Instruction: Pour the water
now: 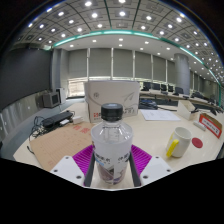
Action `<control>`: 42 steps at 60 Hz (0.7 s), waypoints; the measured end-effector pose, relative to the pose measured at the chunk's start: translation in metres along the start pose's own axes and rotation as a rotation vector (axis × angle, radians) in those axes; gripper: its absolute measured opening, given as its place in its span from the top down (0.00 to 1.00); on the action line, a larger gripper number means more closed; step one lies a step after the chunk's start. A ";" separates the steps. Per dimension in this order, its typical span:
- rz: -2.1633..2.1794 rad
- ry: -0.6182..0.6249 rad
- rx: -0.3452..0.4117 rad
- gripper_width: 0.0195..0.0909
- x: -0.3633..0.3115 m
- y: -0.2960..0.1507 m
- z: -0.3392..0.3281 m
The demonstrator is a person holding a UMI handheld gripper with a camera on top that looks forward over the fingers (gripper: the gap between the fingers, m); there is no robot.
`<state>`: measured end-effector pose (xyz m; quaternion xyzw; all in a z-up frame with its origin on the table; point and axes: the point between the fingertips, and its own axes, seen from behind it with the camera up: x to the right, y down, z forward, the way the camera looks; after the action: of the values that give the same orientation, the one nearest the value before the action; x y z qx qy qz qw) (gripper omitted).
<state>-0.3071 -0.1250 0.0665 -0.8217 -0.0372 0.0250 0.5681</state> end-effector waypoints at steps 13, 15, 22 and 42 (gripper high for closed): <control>0.016 -0.009 -0.004 0.69 0.002 -0.002 0.001; 0.030 -0.025 -0.018 0.71 0.001 -0.002 -0.001; 0.111 -0.047 -0.005 0.74 0.003 -0.024 -0.007; 1.018 -0.256 0.067 0.74 0.059 -0.126 -0.001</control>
<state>-0.2521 -0.0765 0.1850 -0.7077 0.2984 0.3992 0.5008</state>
